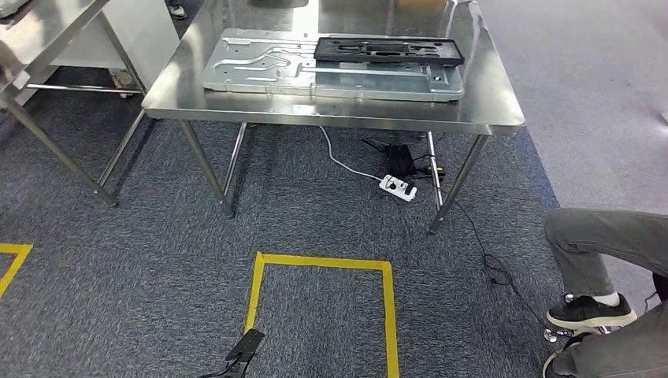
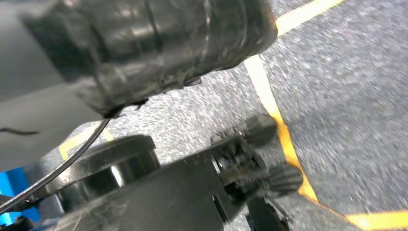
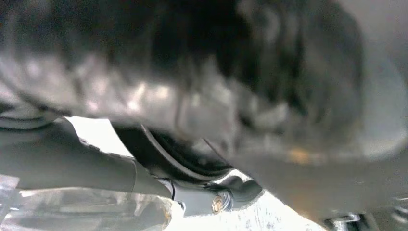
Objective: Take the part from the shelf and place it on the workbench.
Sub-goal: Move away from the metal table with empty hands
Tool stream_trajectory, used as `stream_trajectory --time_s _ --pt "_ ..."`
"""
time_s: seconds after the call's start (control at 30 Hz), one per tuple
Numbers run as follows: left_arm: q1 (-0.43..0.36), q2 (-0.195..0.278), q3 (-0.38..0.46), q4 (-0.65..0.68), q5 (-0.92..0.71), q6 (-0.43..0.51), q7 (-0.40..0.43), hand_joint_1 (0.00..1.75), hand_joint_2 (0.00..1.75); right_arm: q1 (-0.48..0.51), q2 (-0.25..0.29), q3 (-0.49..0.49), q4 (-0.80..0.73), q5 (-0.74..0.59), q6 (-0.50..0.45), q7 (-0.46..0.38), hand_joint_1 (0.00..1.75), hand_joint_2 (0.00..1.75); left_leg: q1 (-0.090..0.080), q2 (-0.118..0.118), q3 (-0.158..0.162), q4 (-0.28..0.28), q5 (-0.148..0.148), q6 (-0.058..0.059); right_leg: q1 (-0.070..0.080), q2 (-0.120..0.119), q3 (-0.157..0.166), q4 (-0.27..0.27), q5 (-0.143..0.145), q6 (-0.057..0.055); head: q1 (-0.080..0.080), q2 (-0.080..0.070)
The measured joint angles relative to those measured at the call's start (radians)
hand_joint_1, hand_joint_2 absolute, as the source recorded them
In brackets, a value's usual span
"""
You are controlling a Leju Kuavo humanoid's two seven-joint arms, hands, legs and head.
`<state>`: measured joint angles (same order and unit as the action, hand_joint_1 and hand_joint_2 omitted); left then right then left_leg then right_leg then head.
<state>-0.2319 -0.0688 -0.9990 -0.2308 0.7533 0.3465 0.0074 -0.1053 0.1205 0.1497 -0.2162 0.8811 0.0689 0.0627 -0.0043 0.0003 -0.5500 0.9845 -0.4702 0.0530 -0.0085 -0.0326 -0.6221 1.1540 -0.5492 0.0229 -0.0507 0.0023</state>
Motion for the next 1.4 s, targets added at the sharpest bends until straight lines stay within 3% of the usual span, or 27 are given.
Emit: stream_trajectory --time_s 0.07,0.1,0.13,0.17,0.23,0.3,0.37,0.4,0.47,0.53,0.6,0.63,0.67,0.73,0.8,0.83,0.9,0.93,1.0,1.07,1.1,1.13,1.2,1.27,1.33,1.4 --pt "-0.007 -0.004 -0.019 0.000 -0.020 -0.020 0.031 0.00 0.00 0.000 0.002 0.018 -0.001 -0.009 0.000 0.005 0.00 0.00 0.000 -0.022 -0.006 0.004 0.003 0.004 -0.001 0.019 -0.053 0.121 -0.048 0.002 0.001 0.000" --pt "-0.009 -0.005 -0.030 0.000 -0.029 -0.031 0.042 0.00 0.00 -0.002 0.005 0.025 -0.002 -0.014 -0.001 0.012 0.00 0.00 0.000 -0.034 -0.008 0.007 0.003 0.004 -0.002 0.022 -0.061 0.140 -0.044 0.003 0.001 0.000" --pt "-0.010 -0.005 -0.040 0.000 -0.037 -0.043 0.050 0.00 0.00 -0.007 0.010 0.032 -0.003 -0.019 0.000 0.025 0.00 0.00 0.000 -0.047 -0.009 0.012 0.002 0.002 -0.003 0.024 -0.051 0.122 -0.023 0.003 0.001 0.000" --pt "-0.012 -0.006 -0.050 0.000 -0.046 -0.054 0.055 0.00 0.00 -0.014 0.017 0.037 -0.004 -0.027 0.002 0.044 0.00 0.00 0.001 -0.060 -0.009 0.017 0.000 0.000 -0.005 0.032 -0.025 0.070 0.012 0.002 0.001 0.000" --pt "-0.020 -0.009 -0.066 0.000 -0.064 -0.077 0.063 0.00 0.00 -0.033 0.039 0.046 -0.006 -0.043 0.012 0.087 0.00 0.00 0.002 -0.082 -0.019 0.033 -0.005 -0.008 -0.011 0.079 0.030 -0.051 0.061 0.001 0.002 0.000" --pt "-0.036 -0.011 -0.083 0.000 -0.082 -0.096 0.071 0.00 0.00 -0.054 0.068 0.055 -0.007 -0.059 0.020 0.120 0.00 0.00 0.005 -0.102 -0.038 0.045 -0.004 -0.021 -0.013 0.117 0.049 -0.103 0.066 -0.004 0.003 0.000" --pt "-0.047 -0.012 -0.105 0.000 -0.099 -0.110 0.080 0.00 0.00 -0.071 0.094 0.064 -0.009 -0.074 0.024 0.140 0.00 0.00 0.009 -0.125 -0.052 0.046 0.002 -0.033 -0.012 0.103 0.047 -0.108 0.068 -0.014 0.003 0.000" --pt "-0.049 -0.013 -0.116 0.000 -0.107 -0.114 0.085 0.00 0.00 -0.076 0.104 0.068 -0.010 -0.081 0.024 0.145 0.00 0.00 0.010 -0.120 -0.056 0.051 0.000 -0.038 -0.012 0.090 0.048 -0.111 0.070 -0.020 0.003 0.000" --pt "-0.051 -0.013 -0.136 0.000 -0.122 -0.117 0.095 0.00 0.00 -0.081 0.117 0.075 -0.012 -0.097 0.023 0.147 0.00 0.00 0.009 -0.077 -0.084 0.105 -0.033 -0.047 -0.013 0.063 0.051 -0.118 0.074 -0.031 -0.006 0.000" --pt "-0.052 -0.015 -0.152 0.000 -0.133 -0.117 0.101 0.00 0.00 -0.084 0.122 0.079 -0.012 -0.111 0.022 0.145 0.00 0.00 0.010 -0.028 -0.141 0.224 -0.090 -0.054 -0.008 0.035 0.051 -0.119 0.074 -0.038 -0.014 0.000" --pt "-0.053 -0.015 -0.163 0.000 -0.138 -0.116 0.103 0.00 0.00 -0.086 0.123 0.082 -0.013 -0.122 0.021 0.143 0.00 0.00 0.012 -0.015 -0.180 0.306 -0.111 -0.058 -0.004 0.005 0.050 -0.119 0.072 -0.042 -0.015 0.000" --pt "-0.053 -0.016 -0.167 0.000 -0.139 -0.115 0.103 0.00 0.00 -0.086 0.124 0.083 -0.013 -0.127 0.020 0.142 0.00 0.00 0.012 -0.012 -0.175 0.297 -0.096 -0.057 -0.004 -0.008 0.051 -0.119 0.071 -0.042 -0.015 0.000" --pt "-0.053 -0.015 -0.171 0.000 -0.140 -0.114 0.103 0.00 0.00 -0.086 0.125 0.086 -0.014 -0.131 0.020 0.141 0.00 0.00 0.012 -0.006 -0.151 0.252 -0.067 -0.055 -0.003 -0.020 0.052 -0.119 0.070 -0.042 -0.015 0.000" --pt "-0.055 -0.015 -0.180 0.000 -0.140 -0.114 0.101 0.00 0.00 -0.089 0.128 0.091 -0.015 -0.138 0.018 0.140 0.00 0.00 0.005 0.033 -0.081 0.118 -0.014 -0.048 0.000 -0.041 0.055 -0.119 0.067 -0.038 -0.015 0.000" --pt "-0.058 -0.017 -0.185 0.000 -0.140 -0.113 0.098 0.00 0.00 -0.092 0.130 0.099 -0.017 -0.146 0.019 0.140 0.00 0.00 -0.004 0.062 -0.046 0.046 -0.001 -0.038 0.005 -0.057 0.056 -0.119 0.065 -0.030 -0.014 0.000" --pt "-0.059 -0.017 -0.186 0.000 -0.140 -0.113 0.097 0.00 0.00 -0.093 0.130 0.103 -0.018 -0.151 0.020 0.140 0.00 0.00 -0.009 0.060 -0.046 0.041 -0.003 -0.034 0.006 -0.065 0.057 -0.119 0.064 -0.026 -0.013 0.000" --pt "-0.058 -0.018 -0.187 0.000 -0.139 -0.112 0.097 0.00 0.00 -0.095 0.130 0.111 -0.020 -0.159 0.021 0.140 0.00 0.00 -0.005 0.038 -0.044 0.033 0.002 -0.024 0.005 -0.070 0.062 -0.118 0.059 -0.015 -0.013 0.000" --pt "-0.057 -0.018 -0.187 0.000 -0.139 -0.111 0.098 0.00 0.00 -0.095 0.130 0.114 -0.021 -0.162 0.022 0.140 0.00 0.00 -0.002 0.029 -0.041 0.028 0.005 -0.019 0.003 -0.055 0.059 -0.105 0.048 -0.011 -0.012 0.000" --pt "-0.057 -0.019 -0.187 0.001 -0.137 -0.109 0.098 0.00 0.00 -0.095 0.129 0.122 -0.022 -0.168 0.022 0.140 0.00 0.00 0.002 0.010 -0.037 0.021 0.011 -0.010 0.000 -0.006 0.022 -0.021 -0.003 -0.004 -0.008 0.000" --pt "-0.058 -0.020 -0.187 0.001 -0.135 -0.107 0.097 0.00 0.00 -0.093 0.127 0.133 -0.023 -0.175 0.023 0.140 0.00 0.00 0.002 -0.012 -0.038 0.022 0.013 -0.006 -0.001 0.020 -0.041 0.107 -0.057 -0.002 -0.004 0.000" --pt "-0.057 -0.020 -0.187 0.001 -0.135 -0.107 0.097 0.00 0.00 -0.093 0.126 0.138 -0.023 -0.178 0.023 0.141 0.00 0.00 0.002 -0.025 -0.038 0.022 0.012 -0.006 -0.001 0.024 -0.061 0.145 -0.063 -0.002 -0.005 0.000" --pt "-0.056 -0.020 -0.187 0.001 -0.135 -0.107 0.097 0.00 0.00 -0.092 0.125 0.143 -0.023 -0.180 0.023 0.141 0.00 0.00 0.002 -0.039 -0.038 0.023 0.012 -0.006 -0.001 0.026 -0.065 0.148 -0.049 -0.002 -0.004 0.000" --pt "-0.054 -0.020 -0.187 0.001 -0.135 -0.111 0.097 0.00 0.00 -0.092 0.124 0.154 -0.023 -0.183 0.023 0.143 0.00 0.00 0.004 -0.067 -0.037 0.028 0.011 -0.008 -0.003 0.040 -0.021 0.047 0.021 -0.005 -0.004 0.000" --pt "-0.054 -0.020 -0.187 0.001 -0.135 -0.113 0.097 0.00 0.00 -0.092 0.123 0.163 -0.023 -0.184 0.023 0.143 0.00 0.00 0.003 -0.092 -0.044 0.039 0.008 -0.016 -0.009 0.083 0.030 -0.070 0.064 -0.008 -0.005 0.000" --pt "-0.054 -0.020 -0.187 0.001 -0.135 -0.114 0.098 0.00 0.00 -0.091 0.122 0.170 -0.023 -0.184 0.023 0.143 0.00 0.00 0.005 -0.111 -0.054 0.043 0.009 -0.027 -0.010 0.106 0.044 -0.107 0.063 -0.012 -0.006 0.000" --pt "-0.052 -0.019 -0.187 0.001 -0.136 -0.115 0.100 0.00 0.00 -0.091 0.123 0.178 -0.023 -0.185 0.023 0.143 0.00 0.00 0.009 -0.117 -0.059 0.043 0.010 -0.039 -0.008 0.087 0.049 -0.114 0.067 -0.022 -0.005 0.000"
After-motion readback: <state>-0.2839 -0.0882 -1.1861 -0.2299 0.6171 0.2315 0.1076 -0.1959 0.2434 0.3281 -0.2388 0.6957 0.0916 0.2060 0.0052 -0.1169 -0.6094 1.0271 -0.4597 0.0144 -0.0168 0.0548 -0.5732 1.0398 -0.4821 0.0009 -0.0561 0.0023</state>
